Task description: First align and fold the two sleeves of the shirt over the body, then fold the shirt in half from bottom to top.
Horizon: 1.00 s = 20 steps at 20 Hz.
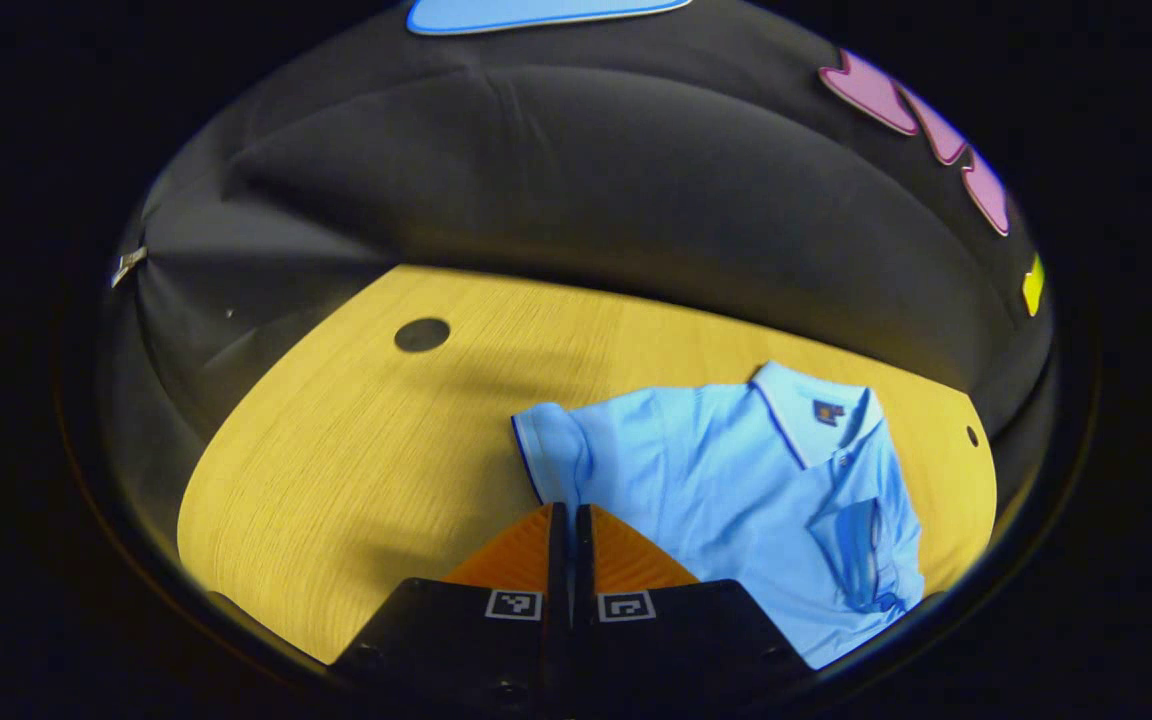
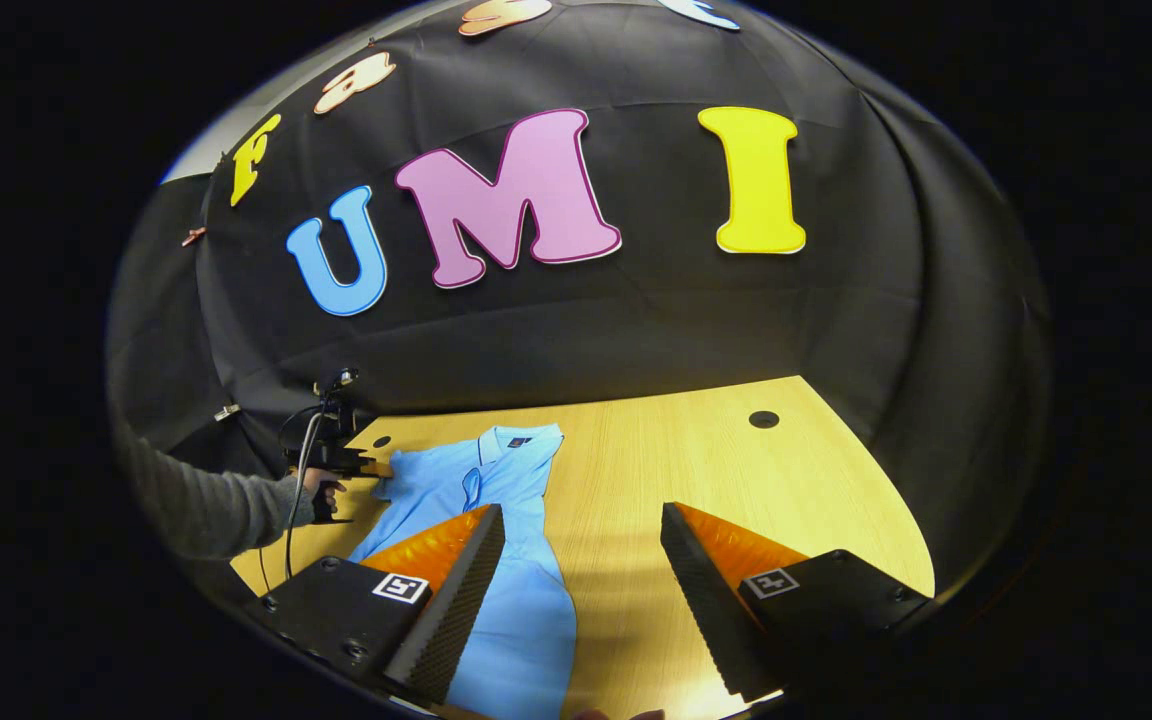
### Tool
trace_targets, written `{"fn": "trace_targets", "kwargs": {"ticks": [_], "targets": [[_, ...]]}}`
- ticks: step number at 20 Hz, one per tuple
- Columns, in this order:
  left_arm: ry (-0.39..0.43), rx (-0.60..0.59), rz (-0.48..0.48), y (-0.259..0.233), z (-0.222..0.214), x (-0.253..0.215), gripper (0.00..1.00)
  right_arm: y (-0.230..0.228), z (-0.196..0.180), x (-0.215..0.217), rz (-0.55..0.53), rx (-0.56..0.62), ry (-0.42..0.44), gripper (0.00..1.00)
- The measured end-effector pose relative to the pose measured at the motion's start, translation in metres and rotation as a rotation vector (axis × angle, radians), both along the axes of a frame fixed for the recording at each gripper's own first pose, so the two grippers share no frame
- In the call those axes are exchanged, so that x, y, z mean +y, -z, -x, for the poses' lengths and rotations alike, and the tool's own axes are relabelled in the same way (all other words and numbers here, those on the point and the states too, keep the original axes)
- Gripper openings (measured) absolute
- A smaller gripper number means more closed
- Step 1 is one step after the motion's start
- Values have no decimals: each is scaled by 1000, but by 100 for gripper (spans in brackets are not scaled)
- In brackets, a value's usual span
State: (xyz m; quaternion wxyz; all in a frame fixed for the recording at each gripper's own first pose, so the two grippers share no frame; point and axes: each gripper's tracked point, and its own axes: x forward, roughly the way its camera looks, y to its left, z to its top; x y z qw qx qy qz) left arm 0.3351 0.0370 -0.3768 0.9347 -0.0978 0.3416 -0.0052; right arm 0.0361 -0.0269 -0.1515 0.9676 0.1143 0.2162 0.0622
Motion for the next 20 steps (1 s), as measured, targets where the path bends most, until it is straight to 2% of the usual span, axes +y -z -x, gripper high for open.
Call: {"fn": "trace_targets", "kwargs": {"ticks": [6, 11, 16, 20], "targets": [[103, -108, 37, -47, 9, -60, 6, -6, 8, 3, -8, -17, -1, 98], [290, -171, -26, -66, 36, -131, 6, -2, 21, 3, -18, -14, 8, 98], [439, -161, -66, -57, 65, -193, 6, 4, 26, -5, -28, -4, 29, 98], [521, -135, -108, -37, 79, -219, 6, 9, 29, -11, -30, 4, 44, 98]]}}
